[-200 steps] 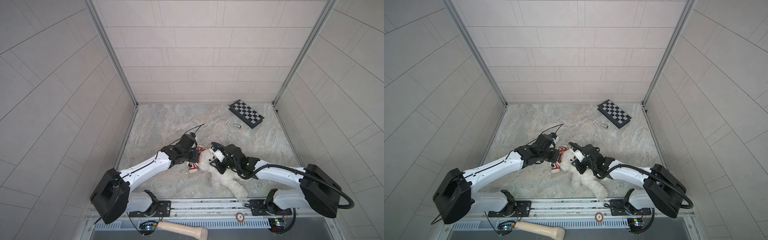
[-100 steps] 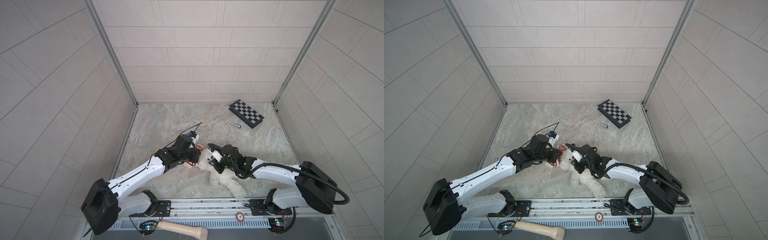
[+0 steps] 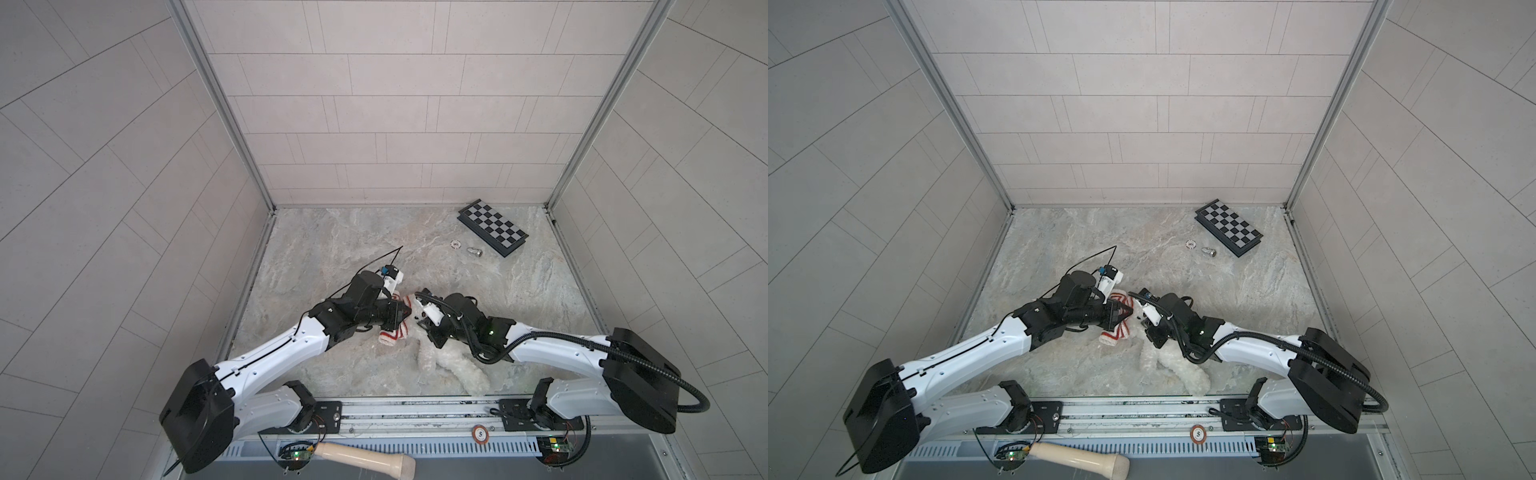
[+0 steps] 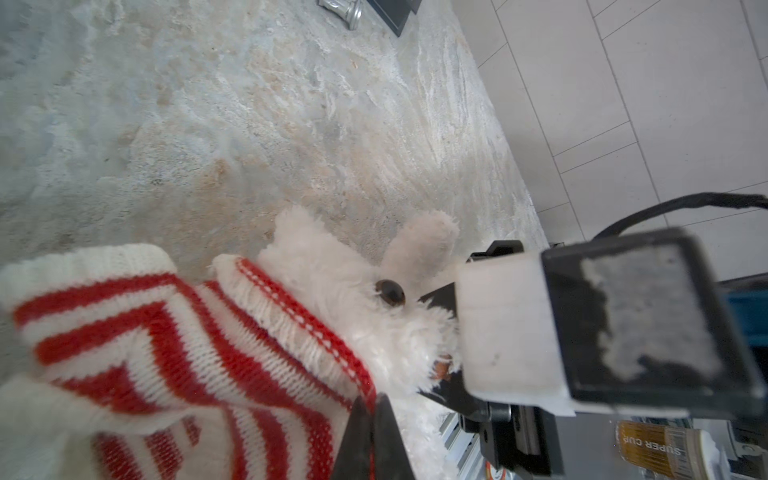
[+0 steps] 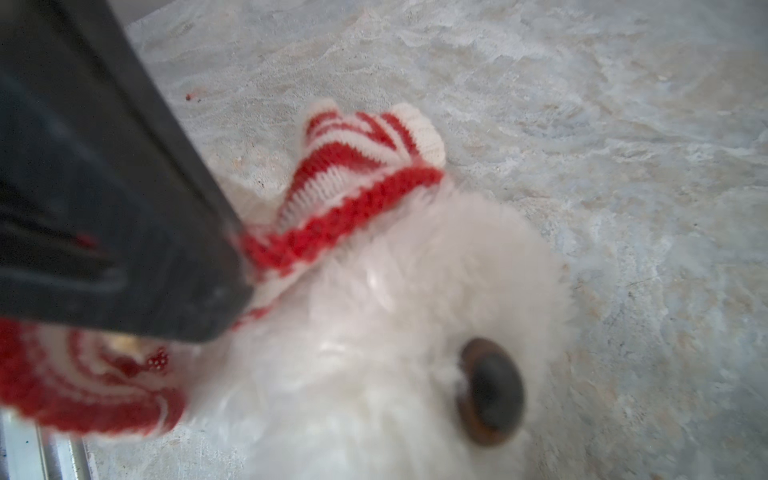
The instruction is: Dress the teddy bear
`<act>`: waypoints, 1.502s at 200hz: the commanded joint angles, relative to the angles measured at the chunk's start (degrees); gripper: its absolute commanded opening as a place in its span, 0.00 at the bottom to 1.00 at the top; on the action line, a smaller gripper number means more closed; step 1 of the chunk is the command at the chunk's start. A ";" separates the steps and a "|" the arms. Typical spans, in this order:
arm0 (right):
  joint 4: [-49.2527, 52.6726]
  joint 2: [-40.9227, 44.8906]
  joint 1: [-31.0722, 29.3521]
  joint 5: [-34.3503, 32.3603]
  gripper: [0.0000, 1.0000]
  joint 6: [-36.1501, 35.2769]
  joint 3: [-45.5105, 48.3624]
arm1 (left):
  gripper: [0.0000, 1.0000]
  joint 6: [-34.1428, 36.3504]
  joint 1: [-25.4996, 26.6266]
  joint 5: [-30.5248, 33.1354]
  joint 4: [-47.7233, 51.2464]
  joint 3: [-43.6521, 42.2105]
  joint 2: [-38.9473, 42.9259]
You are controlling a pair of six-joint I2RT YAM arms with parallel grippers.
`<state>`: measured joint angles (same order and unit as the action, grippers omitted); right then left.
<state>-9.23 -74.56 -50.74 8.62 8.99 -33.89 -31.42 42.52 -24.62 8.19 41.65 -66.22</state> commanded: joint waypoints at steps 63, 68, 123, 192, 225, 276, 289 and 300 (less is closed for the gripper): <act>-14.20 8.01 -2.65 8.37 0.00 -7.75 8.22 | 0.00 -4.24 0.34 -7.11 -7.41 2.55 -0.51; -14.89 8.55 -2.61 8.65 0.00 -8.49 8.68 | 0.00 -4.20 0.51 -7.35 -7.05 2.71 -0.26; -18.95 13.40 -2.66 15.11 0.00 -13.03 10.51 | 0.00 -0.93 3.23 -10.98 -1.94 5.55 2.13; -20.52 21.96 -2.61 16.53 0.00 -11.63 10.78 | 0.08 4.80 3.65 -9.32 11.27 9.68 5.11; -20.81 22.46 -2.65 16.43 0.00 -12.67 10.60 | 0.26 3.72 3.71 -6.22 9.80 11.02 5.98; -26.83 21.26 -2.61 14.76 0.00 -13.39 12.20 | 0.44 2.67 4.06 -5.18 12.06 15.51 3.98; -28.43 21.07 -2.60 14.59 0.00 -13.72 12.27 | 0.45 2.52 4.03 -5.17 13.04 17.69 3.57; -29.79 20.96 -2.53 14.22 0.00 -14.08 12.23 | 0.46 2.40 4.00 -5.41 13.95 19.89 2.88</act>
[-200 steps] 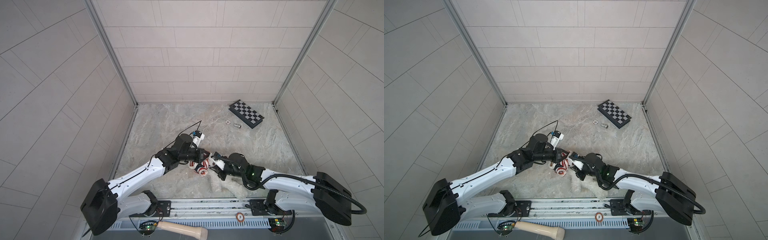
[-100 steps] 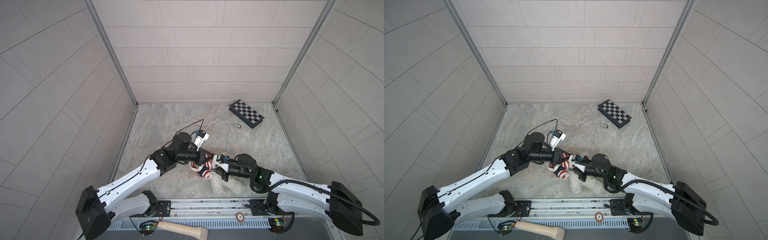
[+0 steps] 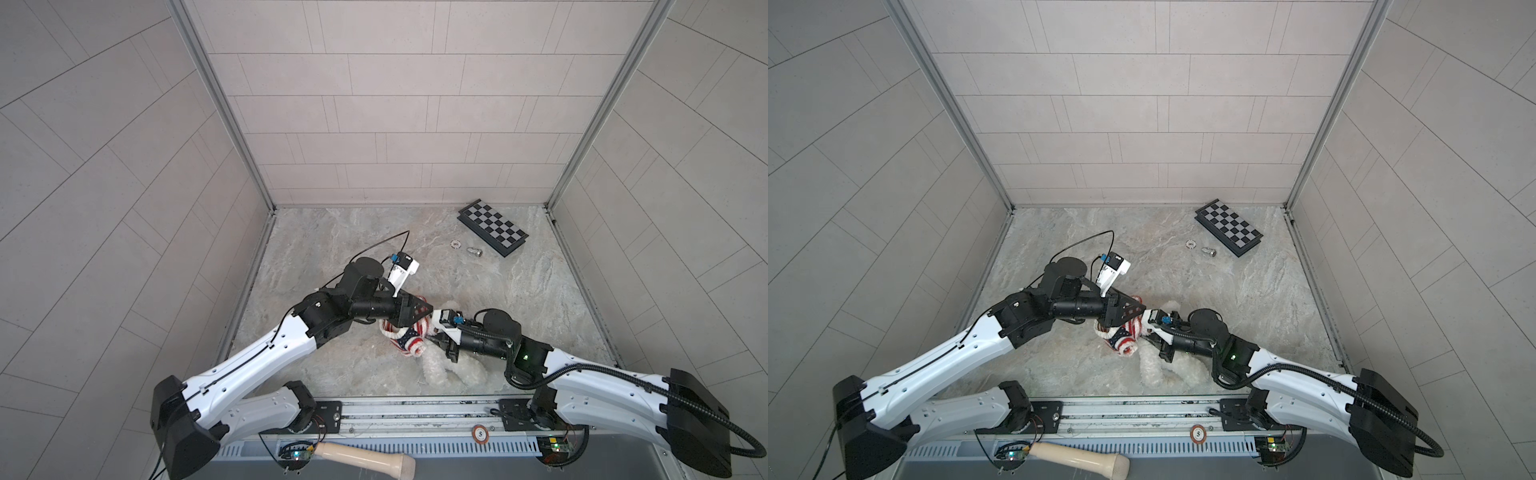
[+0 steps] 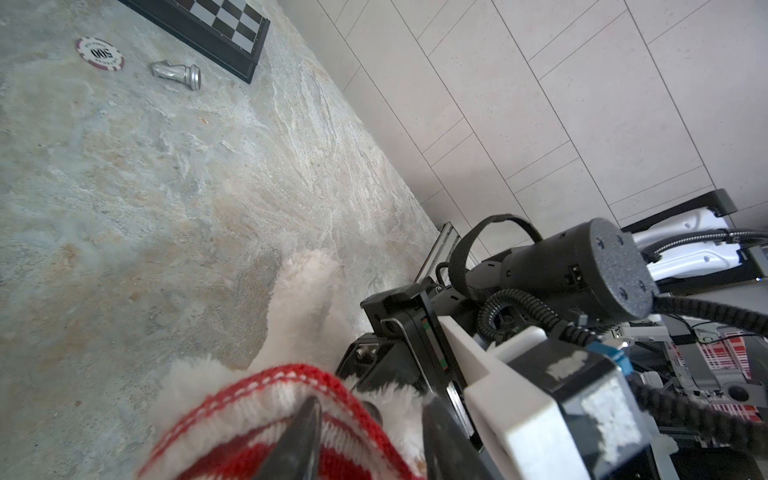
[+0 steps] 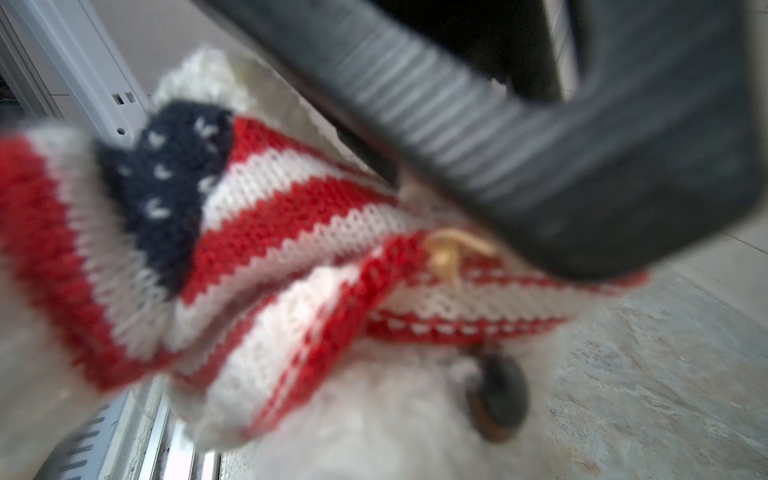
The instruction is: Dress the teddy bear
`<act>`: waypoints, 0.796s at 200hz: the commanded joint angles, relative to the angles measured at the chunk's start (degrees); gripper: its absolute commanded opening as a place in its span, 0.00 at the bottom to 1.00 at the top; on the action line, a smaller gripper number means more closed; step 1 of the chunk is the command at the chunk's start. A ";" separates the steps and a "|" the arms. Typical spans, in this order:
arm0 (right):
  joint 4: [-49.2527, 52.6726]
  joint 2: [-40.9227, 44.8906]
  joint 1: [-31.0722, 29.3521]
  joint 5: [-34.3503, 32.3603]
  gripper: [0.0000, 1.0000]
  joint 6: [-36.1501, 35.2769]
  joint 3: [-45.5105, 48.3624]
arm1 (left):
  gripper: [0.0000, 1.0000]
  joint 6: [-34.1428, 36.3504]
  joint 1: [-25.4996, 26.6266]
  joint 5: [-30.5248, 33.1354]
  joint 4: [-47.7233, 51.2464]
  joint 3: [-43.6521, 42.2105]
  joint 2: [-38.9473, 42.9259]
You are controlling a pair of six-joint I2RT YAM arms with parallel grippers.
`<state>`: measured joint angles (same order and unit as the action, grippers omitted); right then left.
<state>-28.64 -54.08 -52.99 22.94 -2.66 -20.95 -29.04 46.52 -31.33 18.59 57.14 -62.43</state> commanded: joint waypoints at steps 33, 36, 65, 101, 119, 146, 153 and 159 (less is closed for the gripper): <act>-14.29 0.62 -0.18 -2.40 0.00 -3.14 -0.18 | 0.46 -0.46 0.06 0.40 3.47 9.23 -2.96; -14.59 0.77 -0.18 -2.75 0.00 -3.14 0.02 | 0.47 -0.49 0.00 0.33 3.35 9.58 -3.22; -16.08 2.15 -0.04 -5.40 0.00 -3.47 1.33 | 0.47 -2.75 0.06 -1.30 0.23 12.08 -4.79; -18.20 3.31 -0.03 -9.01 0.00 -3.97 3.18 | 0.46 -6.03 0.14 -4.42 -3.79 14.52 -6.16; -22.77 2.58 -0.01 -11.15 0.00 -3.08 4.97 | 0.45 -7.47 0.40 -4.16 -5.77 15.25 -6.87; -25.67 1.40 -0.01 -11.51 0.00 -3.21 6.03 | 0.45 -7.51 0.39 -3.43 -6.13 18.08 -7.85; -25.90 1.37 -0.01 -11.86 0.00 -3.51 6.21 | 0.46 -6.88 0.40 -3.06 -5.20 19.56 -8.28; -26.27 1.42 -0.03 -12.09 0.00 -3.55 6.38 | 0.46 -6.38 0.33 -2.80 -4.26 20.81 -8.55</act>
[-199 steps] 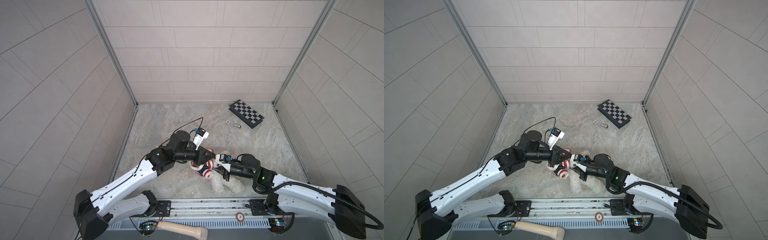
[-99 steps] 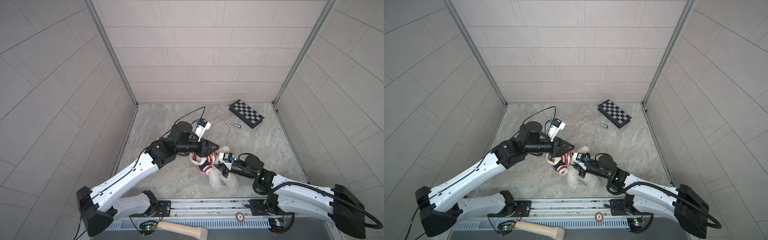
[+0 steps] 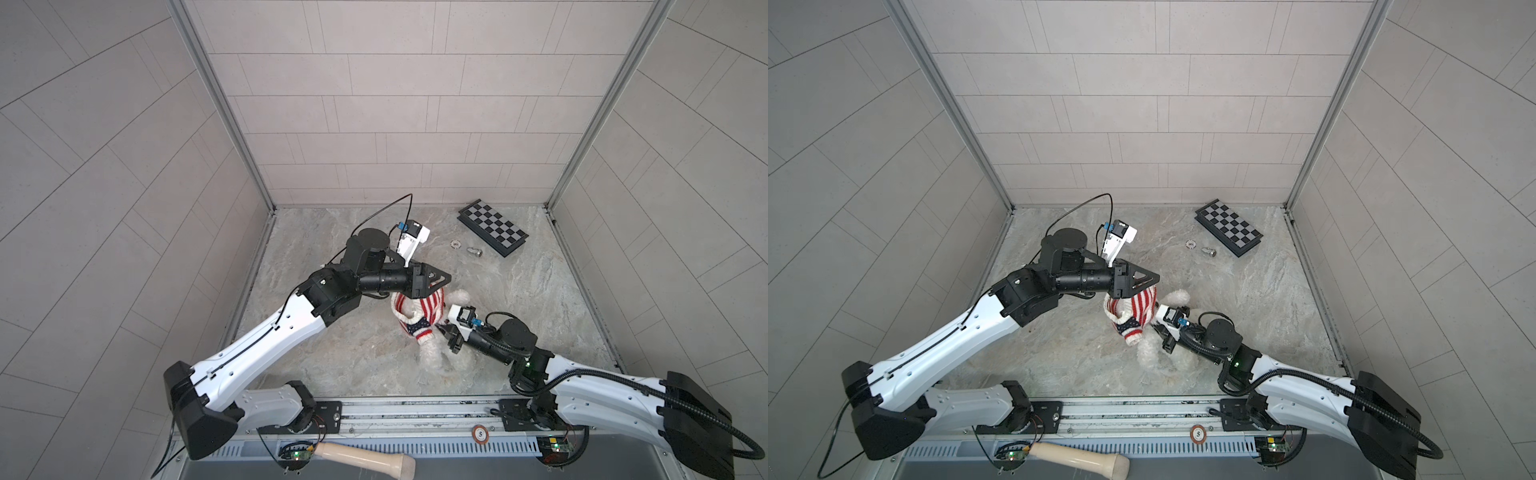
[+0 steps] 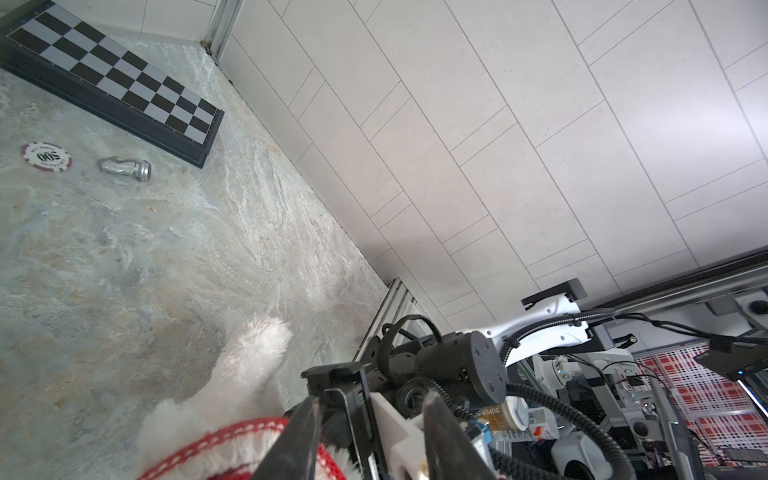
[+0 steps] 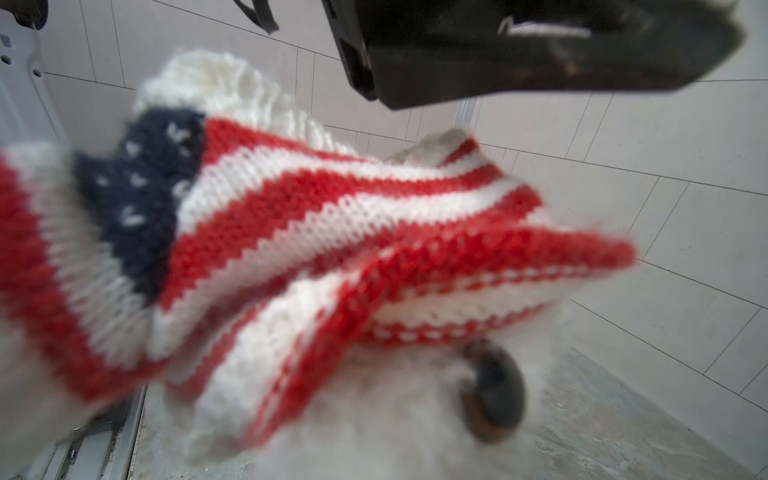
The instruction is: Dress the teddy bear
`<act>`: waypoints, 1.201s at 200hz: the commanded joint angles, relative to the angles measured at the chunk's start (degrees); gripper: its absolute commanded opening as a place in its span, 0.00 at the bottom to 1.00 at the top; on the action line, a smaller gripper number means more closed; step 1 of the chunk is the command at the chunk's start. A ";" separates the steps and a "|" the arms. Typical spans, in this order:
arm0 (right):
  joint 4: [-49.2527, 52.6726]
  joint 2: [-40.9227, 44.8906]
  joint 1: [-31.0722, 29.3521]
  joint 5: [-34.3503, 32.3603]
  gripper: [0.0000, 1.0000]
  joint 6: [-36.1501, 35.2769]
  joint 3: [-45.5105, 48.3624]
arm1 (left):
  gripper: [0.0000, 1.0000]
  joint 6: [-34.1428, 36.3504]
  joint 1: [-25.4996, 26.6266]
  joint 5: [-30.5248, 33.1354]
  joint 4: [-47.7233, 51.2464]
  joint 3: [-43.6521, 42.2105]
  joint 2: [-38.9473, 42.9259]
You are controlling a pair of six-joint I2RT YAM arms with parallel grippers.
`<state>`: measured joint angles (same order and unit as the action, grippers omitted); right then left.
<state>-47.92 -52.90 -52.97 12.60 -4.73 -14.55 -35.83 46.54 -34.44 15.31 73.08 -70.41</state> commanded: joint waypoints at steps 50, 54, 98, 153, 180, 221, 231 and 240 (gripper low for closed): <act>-7.33 1.63 -0.03 -3.70 0.00 -2.42 0.84 | 0.38 6.03 0.38 10.60 17.33 11.12 4.63; -7.07 1.82 -0.04 -3.81 0.00 -2.58 0.87 | 0.37 6.46 0.37 12.11 19.18 10.92 5.66; -5.30 1.71 -0.04 -4.52 0.00 -4.38 0.32 | 0.16 4.79 0.36 17.42 28.50 3.85 12.82; -3.85 1.63 -0.12 -1.75 0.00 -6.36 -0.90 | 0.11 5.27 0.46 12.52 29.27 2.19 8.81; -3.47 1.14 -0.12 -0.10 0.00 -6.83 -1.30 | 0.18 6.36 0.47 12.46 29.64 2.55 6.73; -4.52 0.61 -0.18 0.21 0.00 -6.75 -1.29 | 0.33 6.86 0.44 12.72 29.01 0.99 6.08; -4.75 0.49 -0.14 0.25 0.00 -6.69 -1.28 | 0.33 6.92 0.47 13.03 28.96 0.37 6.10; -4.98 0.22 -0.14 0.47 0.00 -6.59 -1.36 | 0.33 6.91 0.41 12.92 28.29 -0.21 6.06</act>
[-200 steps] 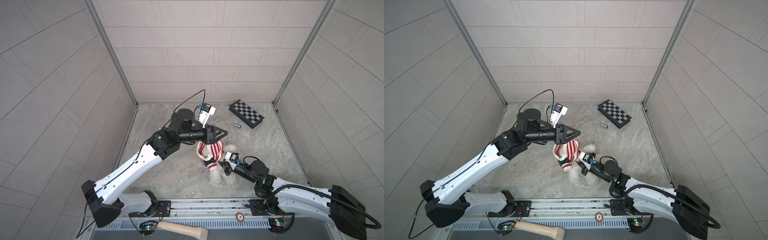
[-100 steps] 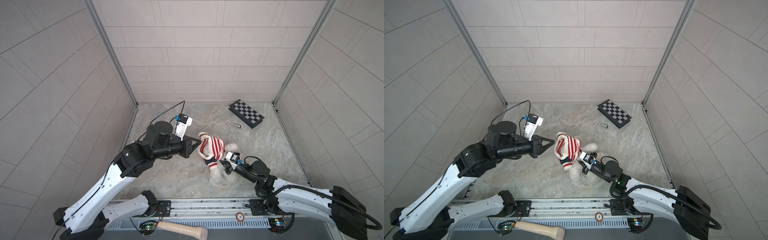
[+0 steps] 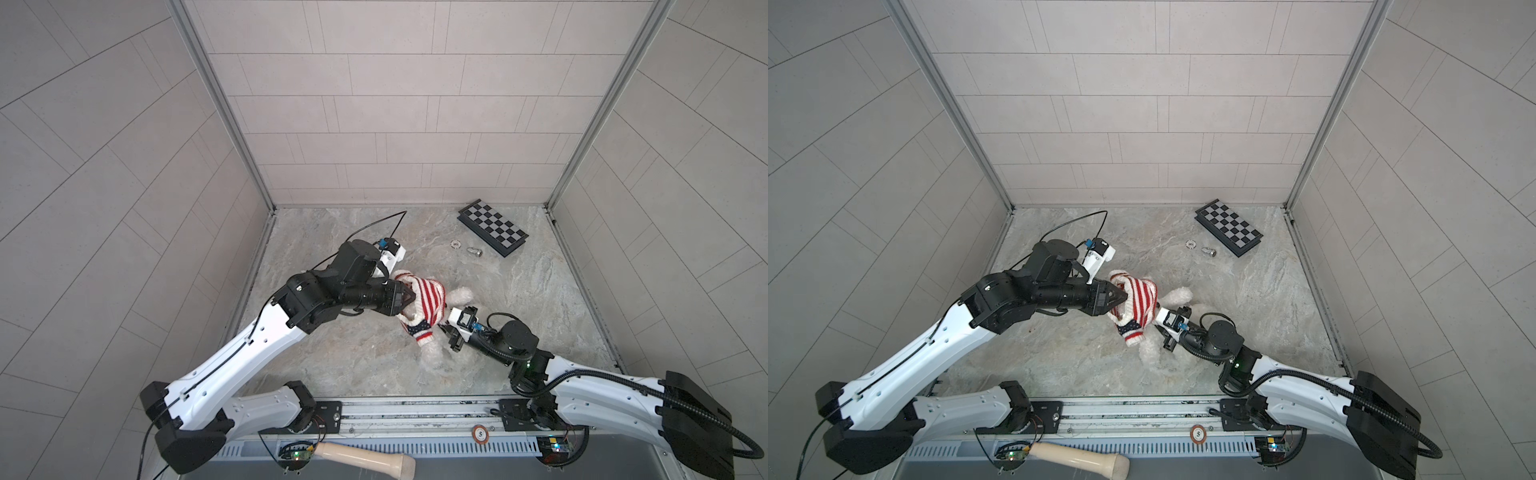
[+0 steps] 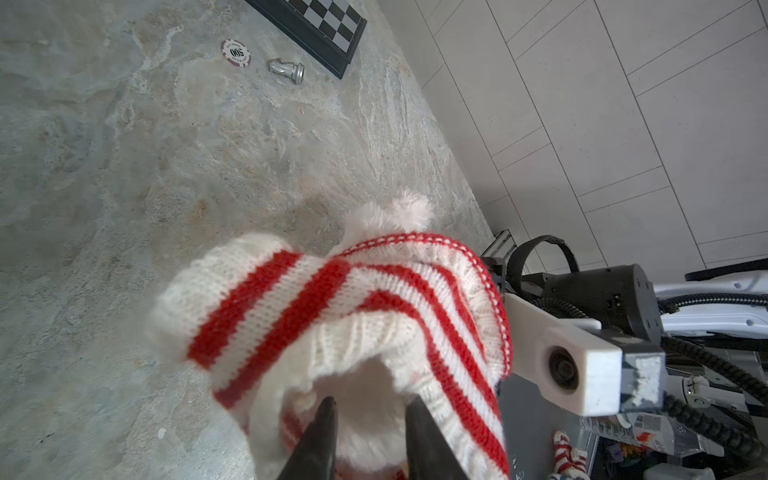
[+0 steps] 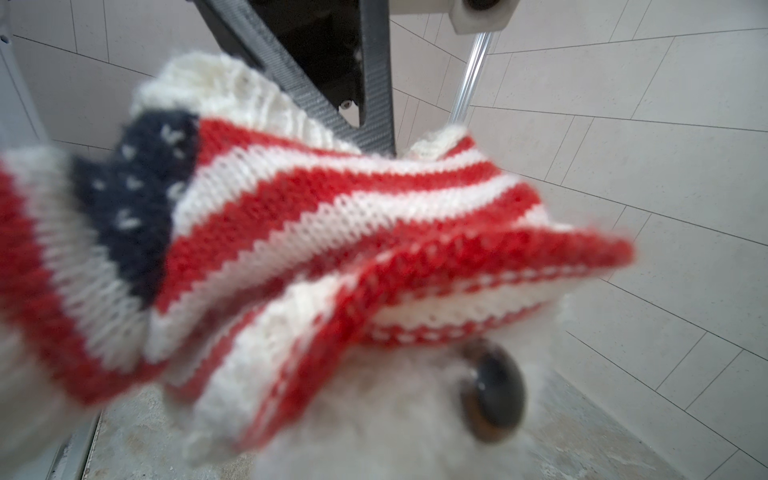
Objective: Dress the teddy bear
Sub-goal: 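Tug the sweater down over the bear's head with the left gripper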
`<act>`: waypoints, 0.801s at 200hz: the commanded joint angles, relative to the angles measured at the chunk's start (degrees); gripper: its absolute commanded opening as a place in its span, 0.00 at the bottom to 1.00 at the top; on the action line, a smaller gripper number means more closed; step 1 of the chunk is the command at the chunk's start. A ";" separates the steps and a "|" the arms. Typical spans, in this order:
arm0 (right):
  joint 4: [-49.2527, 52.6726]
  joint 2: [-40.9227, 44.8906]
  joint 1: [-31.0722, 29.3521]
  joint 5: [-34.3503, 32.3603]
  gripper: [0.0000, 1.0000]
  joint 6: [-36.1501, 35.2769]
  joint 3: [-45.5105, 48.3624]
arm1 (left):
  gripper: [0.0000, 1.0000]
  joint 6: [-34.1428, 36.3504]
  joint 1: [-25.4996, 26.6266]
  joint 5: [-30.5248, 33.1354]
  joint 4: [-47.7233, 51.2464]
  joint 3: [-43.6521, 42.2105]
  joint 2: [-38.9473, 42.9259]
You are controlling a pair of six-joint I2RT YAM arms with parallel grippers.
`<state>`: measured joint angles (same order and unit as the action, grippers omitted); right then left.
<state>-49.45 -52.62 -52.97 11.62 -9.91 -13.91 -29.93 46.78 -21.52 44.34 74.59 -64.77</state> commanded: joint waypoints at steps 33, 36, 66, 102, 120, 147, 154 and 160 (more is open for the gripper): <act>-4.60 -0.73 -0.21 1.74 0.00 -1.24 -1.86 | 0.40 1.37 1.71 0.25 -1.36 -1.97 -1.37; -4.54 -0.69 -0.17 1.72 0.00 -1.22 -1.85 | 0.40 1.44 1.89 0.05 -1.61 -1.99 -1.51; -4.49 -0.57 -0.20 1.51 0.00 -1.29 -1.70 | 0.41 1.35 2.54 -0.67 -2.94 -2.40 -1.12; -4.61 -0.51 -0.19 1.37 0.00 -1.50 -1.51 | 0.44 0.31 2.48 -0.40 -4.49 -4.88 1.87; -4.41 -0.52 -0.18 1.40 0.00 -1.47 -1.54 | 0.46 -0.22 2.16 -0.28 -4.72 -5.67 3.36; -4.21 -0.63 -0.20 1.20 0.00 -1.85 -1.49 | 0.55 -1.69 0.62 -0.74 -6.41 -7.65 6.91; -4.33 -0.72 -0.20 1.17 0.00 -1.88 -1.56 | 0.63 -2.10 0.27 -0.68 -6.62 -8.29 7.52; -4.35 -0.65 -0.20 1.13 0.00 -1.88 -1.55 | 0.66 -2.45 0.05 -0.79 -6.79 -8.77 7.76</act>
<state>-49.82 -53.67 -52.97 12.29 -10.20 -13.91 -30.65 47.94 -21.82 39.66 67.59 -59.59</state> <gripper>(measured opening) 0.173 0.587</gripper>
